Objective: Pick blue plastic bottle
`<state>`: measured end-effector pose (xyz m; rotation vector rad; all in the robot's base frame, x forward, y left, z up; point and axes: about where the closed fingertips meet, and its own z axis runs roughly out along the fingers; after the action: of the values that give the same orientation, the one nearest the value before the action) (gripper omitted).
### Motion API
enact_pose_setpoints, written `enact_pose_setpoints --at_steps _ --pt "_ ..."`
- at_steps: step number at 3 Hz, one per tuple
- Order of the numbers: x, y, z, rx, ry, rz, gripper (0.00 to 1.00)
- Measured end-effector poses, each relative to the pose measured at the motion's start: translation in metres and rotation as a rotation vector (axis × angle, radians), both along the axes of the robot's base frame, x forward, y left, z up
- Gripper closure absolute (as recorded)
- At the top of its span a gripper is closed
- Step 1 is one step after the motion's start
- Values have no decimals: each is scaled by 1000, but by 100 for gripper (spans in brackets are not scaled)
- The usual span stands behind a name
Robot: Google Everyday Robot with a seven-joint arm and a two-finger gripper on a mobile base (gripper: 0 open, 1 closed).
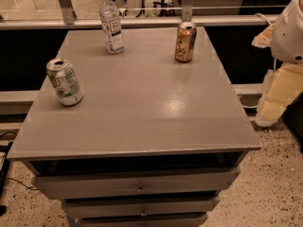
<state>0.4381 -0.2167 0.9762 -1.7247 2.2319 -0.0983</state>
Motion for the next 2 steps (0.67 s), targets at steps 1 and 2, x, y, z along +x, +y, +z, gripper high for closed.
enact_pose_setpoints --at_steps 1,2 --pt "1 1 0 5 0 1 0" --pt "6 6 -4 59 -2 7 0"
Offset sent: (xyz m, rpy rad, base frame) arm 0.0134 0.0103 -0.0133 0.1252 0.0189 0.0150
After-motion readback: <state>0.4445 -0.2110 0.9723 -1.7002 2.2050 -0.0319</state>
